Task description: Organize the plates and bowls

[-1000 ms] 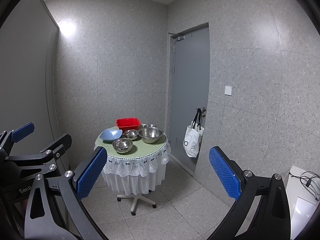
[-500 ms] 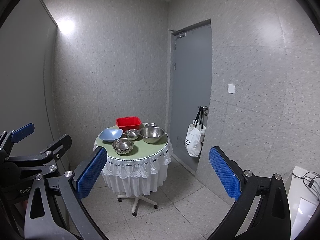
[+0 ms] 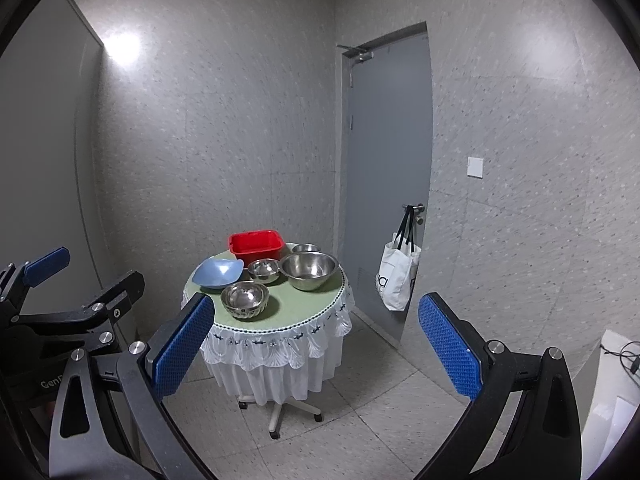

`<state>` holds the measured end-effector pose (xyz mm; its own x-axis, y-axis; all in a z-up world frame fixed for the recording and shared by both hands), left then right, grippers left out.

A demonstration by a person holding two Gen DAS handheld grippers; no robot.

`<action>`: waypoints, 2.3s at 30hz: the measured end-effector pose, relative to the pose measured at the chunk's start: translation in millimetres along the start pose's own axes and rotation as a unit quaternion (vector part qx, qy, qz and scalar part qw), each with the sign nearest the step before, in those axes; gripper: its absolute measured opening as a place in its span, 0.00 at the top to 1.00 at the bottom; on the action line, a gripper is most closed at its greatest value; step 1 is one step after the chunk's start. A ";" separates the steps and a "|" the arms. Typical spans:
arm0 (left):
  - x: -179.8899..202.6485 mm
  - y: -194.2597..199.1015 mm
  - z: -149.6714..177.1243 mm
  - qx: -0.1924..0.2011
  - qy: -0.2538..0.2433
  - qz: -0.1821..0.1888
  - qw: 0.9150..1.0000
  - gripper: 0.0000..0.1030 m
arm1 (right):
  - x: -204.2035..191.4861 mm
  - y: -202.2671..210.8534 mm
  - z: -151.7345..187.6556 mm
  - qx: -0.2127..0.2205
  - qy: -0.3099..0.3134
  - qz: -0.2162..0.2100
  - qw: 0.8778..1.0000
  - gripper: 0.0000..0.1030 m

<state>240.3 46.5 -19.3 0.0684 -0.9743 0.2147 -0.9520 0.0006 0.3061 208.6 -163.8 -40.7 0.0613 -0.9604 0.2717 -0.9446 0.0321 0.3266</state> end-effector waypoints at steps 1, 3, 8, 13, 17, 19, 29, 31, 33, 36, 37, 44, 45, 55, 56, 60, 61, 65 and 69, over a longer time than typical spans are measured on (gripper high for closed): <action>-2.4 -10.6 -3.6 -0.002 -0.002 0.000 1.000 0.00 | -1.6 -8.3 -1.9 -0.002 -0.002 0.000 1.000 0.00; -6.8 -32.0 -10.9 -0.005 -0.005 0.002 1.000 0.00 | -2.6 -21.5 -5.2 -0.004 -0.006 0.000 1.000 0.00; -23.4 -87.2 -22.5 -0.022 -0.008 0.005 1.000 0.00 | -12.2 -61.2 -10.7 -0.016 -0.011 0.001 1.000 0.00; -37.5 -148.2 -29.3 -0.052 0.002 0.003 0.999 0.00 | -23.1 -106.1 -8.6 -0.039 -0.006 -0.012 0.999 0.00; -39.5 -200.5 -32.4 -0.080 0.002 -0.004 0.997 0.00 | -22.3 -146.1 -2.3 -0.064 -0.003 -0.021 0.998 0.00; -37.9 -227.0 -32.4 -0.094 0.004 -0.013 0.995 0.00 | -20.5 -171.9 3.9 -0.078 -0.004 -0.030 0.996 0.00; 0.8 -381.7 -38.8 -0.136 0.037 -0.095 0.985 0.01 | 10.8 -319.5 25.8 -0.123 0.010 -0.088 0.989 0.00; 15.5 -420.1 -45.3 -0.145 0.048 -0.109 0.982 0.01 | 20.6 -352.5 24.7 -0.131 0.017 -0.101 0.986 0.00; 31.9 -463.0 -52.5 -0.157 0.057 -0.124 0.978 0.01 | 34.0 -387.4 21.1 -0.140 0.023 -0.116 0.983 0.00; 56.7 -526.6 -63.7 -0.175 0.071 -0.137 0.972 0.01 | 56.4 -442.6 15.1 -0.155 0.032 -0.135 0.978 0.00; 67.0 -550.6 -66.6 -0.177 0.076 -0.139 0.971 0.01 | 64.0 -462.2 13.9 -0.160 0.035 -0.142 0.976 0.00; 80.2 -679.9 -60.8 -0.235 0.079 -0.161 0.955 0.02 | 87.5 -565.8 28.6 -0.202 0.042 -0.173 0.963 0.00; 77.5 -696.4 -59.7 -0.241 0.081 -0.160 0.954 0.02 | 88.3 -578.8 32.1 -0.208 0.043 -0.176 0.961 0.00; 58.4 -859.9 -24.8 -0.320 0.064 -0.182 0.928 0.23 | 86.1 -698.5 73.9 -0.286 0.016 -0.202 0.937 0.00; 55.5 -872.8 -20.7 -0.326 0.064 -0.179 0.926 0.26 | 85.3 -707.8 78.2 -0.293 0.011 -0.205 0.934 0.01; 47.8 -913.4 -7.7 -0.346 0.056 -0.171 0.921 0.29 | 78.0 -743.3 97.1 -0.325 -0.014 -0.232 0.917 0.10; 45.0 -926.0 -3.4 -0.352 0.050 -0.172 0.919 0.31 | 75.6 -749.0 100.5 -0.331 -0.018 -0.236 0.914 0.15; 40.1 -949.6 11.8 -0.372 0.041 -0.164 0.913 0.40 | 70.5 -766.4 111.7 -0.349 -0.037 -0.245 0.904 0.50; 37.6 -964.8 23.1 -0.388 0.037 -0.149 0.909 0.60 | 68.6 -775.3 118.4 -0.360 -0.053 -0.257 0.895 0.72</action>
<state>1154.4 4.0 -327.9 0.3364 -0.9393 0.0678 -0.3919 -0.0741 0.9170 907.0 -287.3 -382.4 0.3617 -0.9191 -0.1561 -0.3454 -0.2876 0.8933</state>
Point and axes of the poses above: each gripper's, at about its wrist camera, not at the fingertips, and y roughly against the way its jaws point, x to its right, z to its underside, the point moved 4 cm from there along -y, roughly the way its jaws point, and after that the axes turned 15 degrees about y, right-handed, at the moved point
